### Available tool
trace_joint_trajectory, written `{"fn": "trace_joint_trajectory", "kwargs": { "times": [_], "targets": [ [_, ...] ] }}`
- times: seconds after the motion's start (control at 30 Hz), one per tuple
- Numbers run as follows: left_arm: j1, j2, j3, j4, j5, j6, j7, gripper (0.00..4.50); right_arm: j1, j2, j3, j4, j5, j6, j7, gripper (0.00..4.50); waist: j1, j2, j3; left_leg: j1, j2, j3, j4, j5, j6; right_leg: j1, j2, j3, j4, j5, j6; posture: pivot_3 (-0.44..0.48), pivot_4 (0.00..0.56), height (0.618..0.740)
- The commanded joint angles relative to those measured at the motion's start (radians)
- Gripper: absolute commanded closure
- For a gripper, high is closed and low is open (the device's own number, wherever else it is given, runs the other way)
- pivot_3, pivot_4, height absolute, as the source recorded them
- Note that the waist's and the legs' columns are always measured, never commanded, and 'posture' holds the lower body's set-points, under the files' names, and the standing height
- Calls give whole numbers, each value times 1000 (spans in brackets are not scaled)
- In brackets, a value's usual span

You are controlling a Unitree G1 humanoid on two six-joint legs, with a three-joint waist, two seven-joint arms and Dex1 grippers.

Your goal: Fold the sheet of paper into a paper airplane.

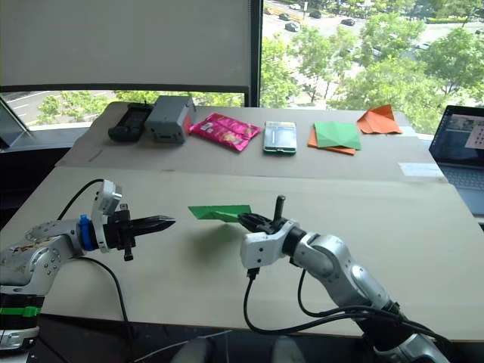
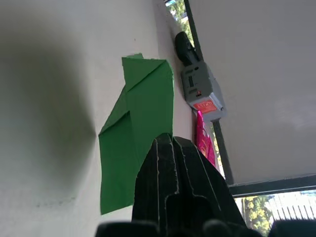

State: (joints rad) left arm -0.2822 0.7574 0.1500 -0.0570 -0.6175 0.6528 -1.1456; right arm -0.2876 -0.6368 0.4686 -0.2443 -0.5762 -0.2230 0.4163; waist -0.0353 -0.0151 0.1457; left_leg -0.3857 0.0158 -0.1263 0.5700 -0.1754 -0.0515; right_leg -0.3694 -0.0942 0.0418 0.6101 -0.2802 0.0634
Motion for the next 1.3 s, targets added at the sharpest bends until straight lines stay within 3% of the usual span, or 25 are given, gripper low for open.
{"fn": "trace_joint_trajectory", "kwargs": {
  "times": [0.03,0.23,0.5,0.63,0.8,0.9,1.07,1.17,1.3],
  "targets": [
    [-20,9,7,-22,-14,0,-2,4500,16,4,9,10,-22,-81,-9,4451,0,0,0,0,0,0,0,0,0,0,0,0,0,0,0,0,150,736],
    [-31,11,-4,-21,-10,7,-6,4500,42,12,-4,-10,31,-105,58,4451,-2,-1,1,0,0,0,0,-1,-1,0,0,0,0,0,0,0,150,736],
    [-30,13,-25,-22,1,0,-11,4500,65,11,-33,-31,141,-104,136,1904,2,-1,1,1,0,0,0,4,7,2,0,0,1,1,-1,0,150,736],
    [-51,0,-53,-4,20,-11,-9,4500,85,32,-99,-109,337,33,235,1904,5,-1,1,1,0,0,0,4,7,2,0,0,1,1,-1,0,150,736],
    [-84,-27,-90,29,40,-34,-16,4500,81,108,-165,-213,567,360,307,1904,15,-1,1,1,1,0,0,4,7,2,1,0,1,1,-1,0,150,736],
    [-91,-34,-99,45,47,-47,-21,4500,18,189,-198,-182,612,546,264,2752,14,-1,1,1,1,0,0,4,7,1,1,1,1,2,-1,0,150,736],
    [-108,-52,-123,76,75,-73,-22,4500,-40,255,-210,-146,642,659,240,4487,18,0,0,1,1,0,0,4,7,0,2,0,2,3,-2,0,150,736],
    [-147,-83,-144,111,87,-79,-20,4500,-48,264,-214,-144,648,679,238,4487,25,0,0,0,1,0,0,4,7,1,2,0,1,3,-2,0,150,736],
    [-285,-179,-247,315,182,-175,-74,4500,-31,272,-236,-178,710,735,260,4487,30,0,0,-2,0,0,2,5,7,1,2,0,1,5,0,0,150,736]
  ]
}}
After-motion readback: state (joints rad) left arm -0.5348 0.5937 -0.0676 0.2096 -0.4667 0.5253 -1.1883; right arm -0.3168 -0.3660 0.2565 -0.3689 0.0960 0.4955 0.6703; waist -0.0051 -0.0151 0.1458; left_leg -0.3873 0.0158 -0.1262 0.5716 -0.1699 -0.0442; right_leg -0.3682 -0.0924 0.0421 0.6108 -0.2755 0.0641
